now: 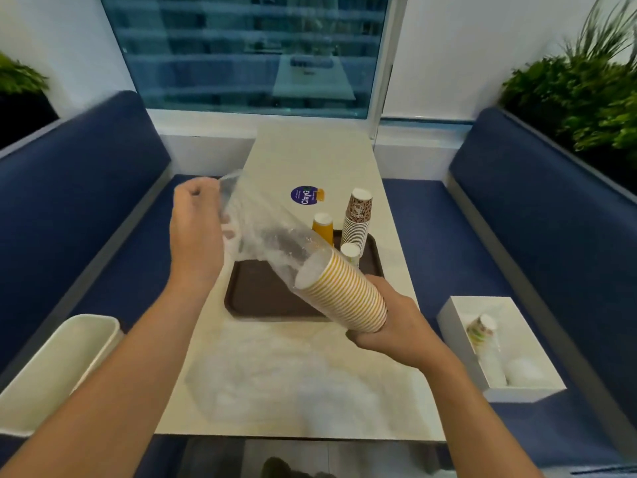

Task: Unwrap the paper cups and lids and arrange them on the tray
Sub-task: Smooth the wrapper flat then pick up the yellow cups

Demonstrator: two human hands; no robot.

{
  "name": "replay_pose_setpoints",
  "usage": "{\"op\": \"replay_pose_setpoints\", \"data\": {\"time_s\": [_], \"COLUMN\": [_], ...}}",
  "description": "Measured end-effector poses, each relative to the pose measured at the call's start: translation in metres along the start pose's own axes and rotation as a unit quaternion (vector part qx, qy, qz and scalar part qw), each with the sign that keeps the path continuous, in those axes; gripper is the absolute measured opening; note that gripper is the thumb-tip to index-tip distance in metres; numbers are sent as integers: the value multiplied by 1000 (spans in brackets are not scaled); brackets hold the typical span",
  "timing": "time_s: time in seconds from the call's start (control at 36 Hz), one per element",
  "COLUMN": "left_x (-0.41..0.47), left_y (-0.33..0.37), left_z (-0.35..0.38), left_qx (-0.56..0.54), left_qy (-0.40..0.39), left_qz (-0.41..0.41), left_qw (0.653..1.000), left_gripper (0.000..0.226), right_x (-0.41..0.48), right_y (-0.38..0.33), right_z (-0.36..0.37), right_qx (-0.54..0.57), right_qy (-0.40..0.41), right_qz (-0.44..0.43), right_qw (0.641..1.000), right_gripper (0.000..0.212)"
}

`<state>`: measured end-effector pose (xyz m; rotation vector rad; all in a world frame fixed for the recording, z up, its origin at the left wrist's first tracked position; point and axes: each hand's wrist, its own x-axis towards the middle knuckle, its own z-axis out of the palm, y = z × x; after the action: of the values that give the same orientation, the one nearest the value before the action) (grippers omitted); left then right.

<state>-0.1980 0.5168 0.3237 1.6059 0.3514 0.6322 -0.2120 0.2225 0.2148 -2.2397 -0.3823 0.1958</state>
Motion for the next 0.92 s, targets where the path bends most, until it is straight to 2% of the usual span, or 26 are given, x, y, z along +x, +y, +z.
{"op": "replay_pose_setpoints", "data": {"time_s": [0.03,0.08,0.14,0.22,0.31,0.42,0.44,0.5,0.53,0.56,0.61,0.64,0.67,0.72,0.78,0.83,0.92], "left_x": [-6,-21,-32,-31,-18,-10,-11,-20,-28,-34,-51,-62,-74,-94,-98,-93,-90], "left_y": [0,-3,-8,-6,4,14,15,15,15,12,-2,-10,-17,-25,-15,-5,-5], "left_z": [1,4,11,17,9,-2,-1,7,14,23,44,55,67,89,102,109,113], "left_qx": [24,124,205,232,241,228,195,-4,-137,-222,-253,-238,-216,-180,-180,-201,-226], "left_qy": [-6,-74,-160,-215,-197,-207,-191,-136,-119,-117,-169,-220,-271,-306,-259,-218,-217], "left_qz": [45,131,152,107,117,164,167,104,47,-10,-100,-108,-90,-40,-13,-14,-63], "left_qw": [999,981,954,942,943,937,947,985,982,968,947,940,934,934,949,955,947], "left_gripper": [35,64,76,49,19,12,10,13,30,58,115,129,132,112,87,72,63], "right_x": [-2,-4,-8,-13,-20,-27,-27,-27,-27,-26,-24,-24,-22,-21,-21,-24,-27], "right_y": [1,2,5,11,20,28,29,28,27,26,18,12,5,-4,-7,-3,-5], "right_z": [-2,-8,-15,-23,-33,-40,-41,-39,-38,-37,-34,-32,-30,-24,-17,-8,-4], "right_qx": [2,1,4,8,-2,3,11,41,60,79,116,131,143,172,214,226,229], "right_qy": [0,-1,-3,-11,-24,-33,-34,-22,-11,0,10,4,-5,-25,-47,-56,-15], "right_qz": [3,2,3,9,20,32,33,32,29,25,16,8,-2,-18,-26,-14,23], "right_qw": [1000,1000,1000,1000,1000,999,999,998,998,997,993,991,990,985,975,972,973], "right_gripper": [92,91,90,89,86,76,75,77,78,80,82,82,83,89,98,101,86]}}
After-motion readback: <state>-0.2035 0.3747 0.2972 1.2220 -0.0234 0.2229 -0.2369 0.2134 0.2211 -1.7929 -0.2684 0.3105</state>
